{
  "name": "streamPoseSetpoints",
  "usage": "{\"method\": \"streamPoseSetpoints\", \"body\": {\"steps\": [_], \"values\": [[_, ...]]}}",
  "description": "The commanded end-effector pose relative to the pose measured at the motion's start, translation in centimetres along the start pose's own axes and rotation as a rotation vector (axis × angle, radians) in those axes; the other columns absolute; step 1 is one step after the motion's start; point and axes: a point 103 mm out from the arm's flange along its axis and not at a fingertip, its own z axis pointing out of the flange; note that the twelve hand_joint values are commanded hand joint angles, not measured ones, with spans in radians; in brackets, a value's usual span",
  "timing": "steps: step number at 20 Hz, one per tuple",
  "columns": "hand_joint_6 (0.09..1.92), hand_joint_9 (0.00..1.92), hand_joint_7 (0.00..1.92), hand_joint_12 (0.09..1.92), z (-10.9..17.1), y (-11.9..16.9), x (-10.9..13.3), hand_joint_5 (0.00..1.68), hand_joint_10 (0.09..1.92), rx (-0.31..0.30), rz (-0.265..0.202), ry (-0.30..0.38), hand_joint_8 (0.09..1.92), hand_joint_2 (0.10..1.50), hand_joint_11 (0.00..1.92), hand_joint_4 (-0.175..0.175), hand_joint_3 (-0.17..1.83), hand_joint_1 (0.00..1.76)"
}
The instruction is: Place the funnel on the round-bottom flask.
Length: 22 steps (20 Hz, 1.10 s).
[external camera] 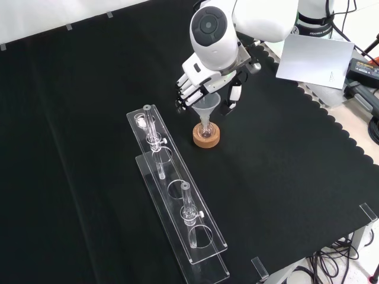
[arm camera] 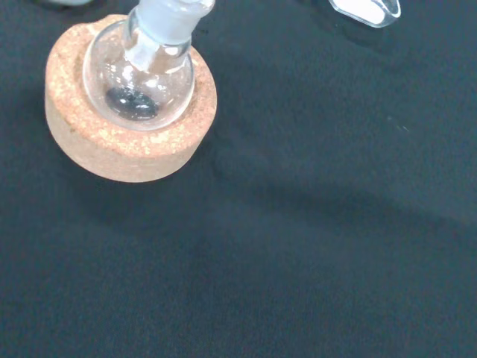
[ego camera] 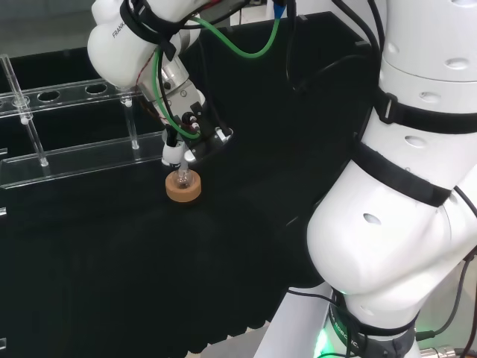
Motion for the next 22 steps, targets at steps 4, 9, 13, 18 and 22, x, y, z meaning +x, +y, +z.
{"method": "streamPoseSetpoints", "body": {"steps": [4, 9, 13, 18, 22], "values": [[0.09, 0.04, 0.0, 1.47, -0.8, -0.9, 0.0, 0.12, 0.82, -0.046, -0.065, 0.033, 0.19, 0.65, 0.14, -0.052, 0.34, 0.55], [0.09, 0.03, 0.0, 1.49, -2.9, -1.8, -0.9, 0.1, 0.82, -0.147, -0.084, 0.05, 0.27, 0.67, 0.1, -0.054, 0.24, 0.48], [0.09, 0.1, 0.0, 1.48, -4.6, -2.3, -3.1, 0.13, 0.8, -0.169, -0.071, 0.086, 0.5, 0.71, 0.1, -0.06, 0.19, 0.49], [0.09, 0.18, 0.05, 1.47, -6.3, -2.3, -8.2, 0.18, 0.79, -0.158, -0.049, 0.164, 0.64, 0.74, 0.09, -0.06, 0.18, 0.51], [0.09, 0.2, 0.06, 1.47, -6.9, -1.9, -9.9, 0.19, 0.78, -0.173, -0.023, 0.172, 0.66, 0.75, 0.09, -0.06, 0.18, 0.51]]}}
